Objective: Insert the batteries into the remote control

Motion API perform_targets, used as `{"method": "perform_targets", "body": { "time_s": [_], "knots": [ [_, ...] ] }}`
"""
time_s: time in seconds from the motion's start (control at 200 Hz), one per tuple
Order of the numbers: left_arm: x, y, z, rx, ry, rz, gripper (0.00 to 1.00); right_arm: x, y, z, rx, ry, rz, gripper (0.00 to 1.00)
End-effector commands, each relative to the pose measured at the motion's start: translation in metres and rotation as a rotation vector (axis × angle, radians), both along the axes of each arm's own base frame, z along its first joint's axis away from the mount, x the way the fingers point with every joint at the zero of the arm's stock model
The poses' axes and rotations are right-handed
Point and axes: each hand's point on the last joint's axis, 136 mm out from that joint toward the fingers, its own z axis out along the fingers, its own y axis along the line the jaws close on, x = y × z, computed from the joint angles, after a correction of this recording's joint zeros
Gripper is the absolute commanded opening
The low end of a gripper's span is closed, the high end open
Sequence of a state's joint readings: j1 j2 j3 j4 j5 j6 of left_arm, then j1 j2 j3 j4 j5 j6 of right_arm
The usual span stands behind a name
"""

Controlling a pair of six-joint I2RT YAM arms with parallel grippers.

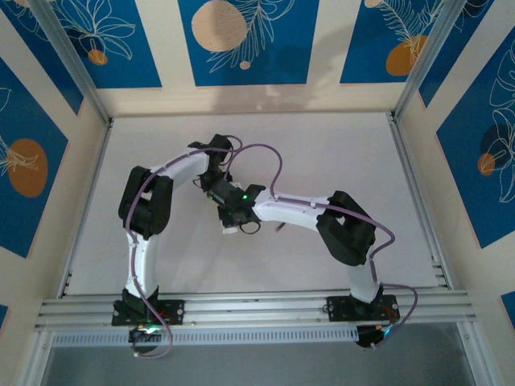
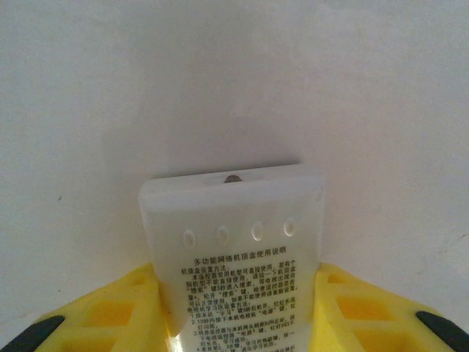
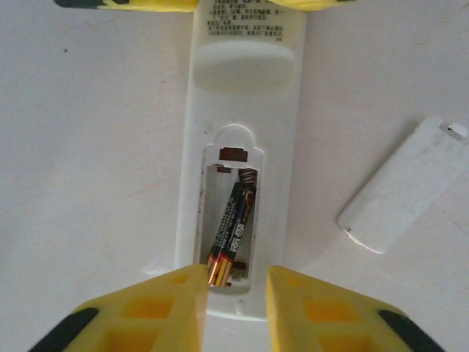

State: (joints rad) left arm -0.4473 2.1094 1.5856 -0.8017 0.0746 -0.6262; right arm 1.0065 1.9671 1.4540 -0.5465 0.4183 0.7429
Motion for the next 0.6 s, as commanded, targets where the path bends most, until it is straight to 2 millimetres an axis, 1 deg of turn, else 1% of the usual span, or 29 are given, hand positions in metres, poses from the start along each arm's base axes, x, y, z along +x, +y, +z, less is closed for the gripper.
{"method": "perform_targets", "body": {
  "time_s": [0.0,0.195,0.35,0.595],
  "knots": [
    [-0.011,-0.018,-0.018,-0.059,0.072,-0.030,0.31,-0.005,0.007,0.007,0.018,0.012,0.006,0.30],
    [-0.010,-0.018,-0.018,-0.058,0.073,-0.030,0.31,-0.006,0.008,-0.005,-0.004,0.027,0.010,0.28],
    [-0.011,-0.019,-0.019,-0.063,0.076,-0.029,0.32,-0.007,0.011,-0.010,-0.010,0.038,0.022,0.25],
    [-0.011,-0.018,-0.019,-0.063,0.079,-0.029,0.32,-0.008,0.012,-0.020,-0.030,0.046,0.021,0.24]
  ]
}}
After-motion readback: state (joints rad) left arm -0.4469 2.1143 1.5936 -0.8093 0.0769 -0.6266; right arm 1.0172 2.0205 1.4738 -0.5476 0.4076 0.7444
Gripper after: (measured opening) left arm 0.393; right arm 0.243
